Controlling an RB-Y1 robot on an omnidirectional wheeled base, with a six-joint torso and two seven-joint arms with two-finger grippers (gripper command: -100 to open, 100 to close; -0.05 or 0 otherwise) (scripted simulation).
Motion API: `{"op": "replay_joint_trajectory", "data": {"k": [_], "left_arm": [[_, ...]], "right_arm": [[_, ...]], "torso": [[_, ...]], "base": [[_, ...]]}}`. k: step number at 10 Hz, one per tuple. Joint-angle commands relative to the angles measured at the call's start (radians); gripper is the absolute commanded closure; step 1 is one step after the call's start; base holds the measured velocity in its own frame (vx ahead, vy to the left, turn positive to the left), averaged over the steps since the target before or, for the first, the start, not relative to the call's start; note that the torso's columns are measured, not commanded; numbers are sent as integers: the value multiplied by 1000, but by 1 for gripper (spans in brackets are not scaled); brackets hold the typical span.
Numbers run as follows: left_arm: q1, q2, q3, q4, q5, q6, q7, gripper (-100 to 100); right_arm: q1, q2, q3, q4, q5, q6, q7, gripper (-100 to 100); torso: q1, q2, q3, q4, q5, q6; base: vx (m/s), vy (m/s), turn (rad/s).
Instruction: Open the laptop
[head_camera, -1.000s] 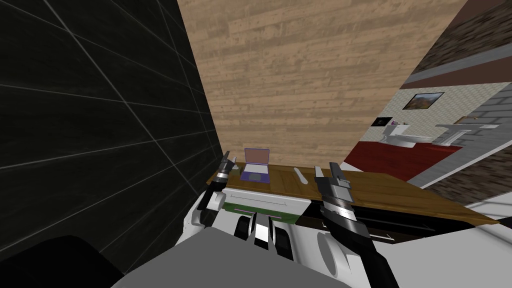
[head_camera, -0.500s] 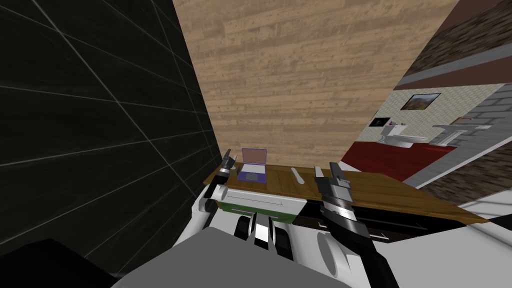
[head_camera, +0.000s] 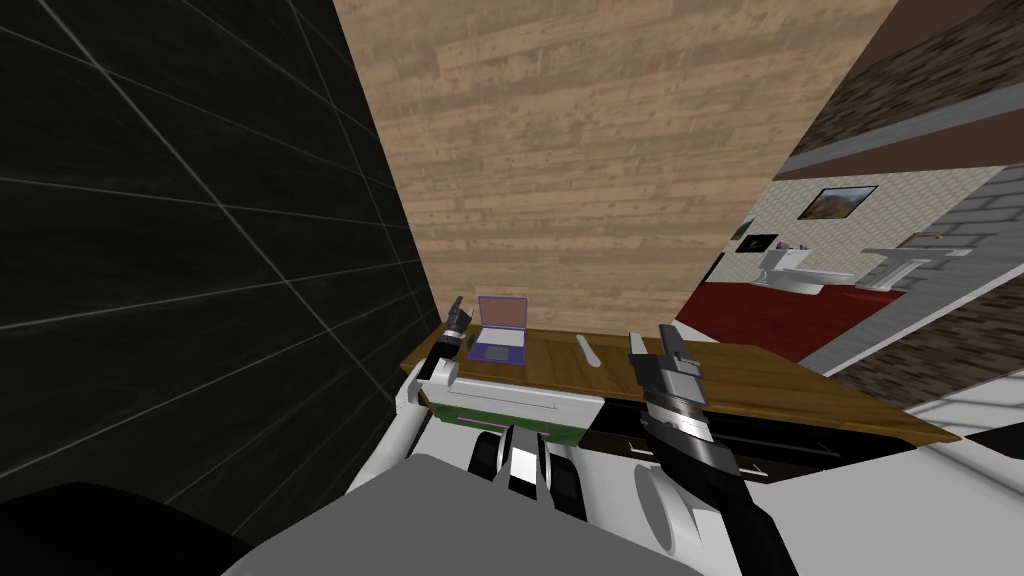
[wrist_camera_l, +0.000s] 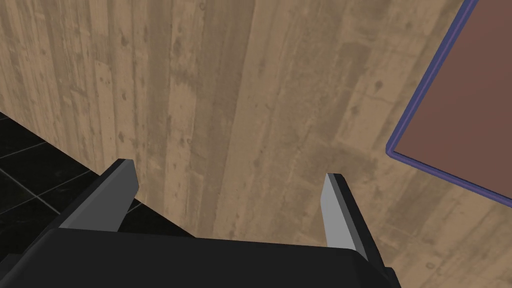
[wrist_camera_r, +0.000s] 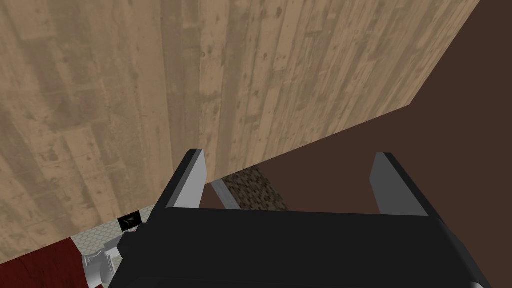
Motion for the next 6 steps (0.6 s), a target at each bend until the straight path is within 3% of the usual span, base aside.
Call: {"op": "replay_joint_trajectory", "data": {"k": [1, 2, 5, 6], "left_arm": [[-77, 3, 34, 81, 6, 30, 26, -100], [-89, 3, 34, 97, 6, 30, 26, -100], [-204, -2, 80, 208, 13, 73, 60, -100], [-204, -2, 80, 223, 13, 73, 60, -100]], "right_arm": [[0, 0, 0, 0, 0, 0, 0, 0], [0, 0, 0, 0, 0, 0, 0, 0], [0, 0, 0, 0, 0, 0, 0, 0], [0, 0, 0, 0, 0, 0, 0, 0]], "torso": [[0, 0, 0, 0, 0, 0], [-2, -1, -1, 0, 0, 0], [-1, 0, 0, 0, 0, 0], [-2, 0, 0, 0, -1, 0]], "base": [[16, -87, -9], [12, -68, -1], [6, -84, -8], [17, -90, 1]]}}
